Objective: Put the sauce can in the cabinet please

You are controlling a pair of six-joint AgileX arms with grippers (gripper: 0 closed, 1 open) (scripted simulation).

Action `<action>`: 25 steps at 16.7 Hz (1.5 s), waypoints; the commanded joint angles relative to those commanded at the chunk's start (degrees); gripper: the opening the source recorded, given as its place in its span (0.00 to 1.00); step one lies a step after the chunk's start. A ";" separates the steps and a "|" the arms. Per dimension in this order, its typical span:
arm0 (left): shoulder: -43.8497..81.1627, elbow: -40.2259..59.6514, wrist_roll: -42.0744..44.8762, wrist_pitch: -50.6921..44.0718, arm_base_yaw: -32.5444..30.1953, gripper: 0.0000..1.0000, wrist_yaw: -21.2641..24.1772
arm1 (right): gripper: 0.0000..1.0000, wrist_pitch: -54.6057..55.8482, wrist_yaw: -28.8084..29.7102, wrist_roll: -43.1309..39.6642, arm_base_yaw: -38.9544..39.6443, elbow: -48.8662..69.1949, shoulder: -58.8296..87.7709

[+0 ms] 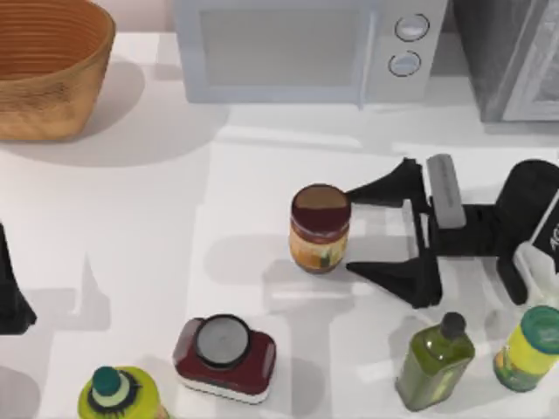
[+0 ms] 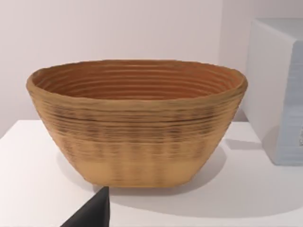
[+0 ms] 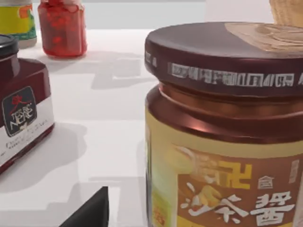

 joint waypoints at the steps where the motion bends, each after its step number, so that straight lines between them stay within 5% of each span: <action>1: 0.00 0.00 0.00 0.00 0.00 1.00 0.00 | 1.00 -0.89 0.02 0.00 0.11 0.60 -0.31; 13: 0.00 0.00 0.00 0.00 0.00 1.00 0.00 | 1.00 -3.87 8.78 -0.88 8.97 4.38 1.35; 25: 0.00 0.00 0.00 0.00 0.00 1.00 0.00 | 0.10 -3.87 8.78 -0.88 8.97 4.38 1.35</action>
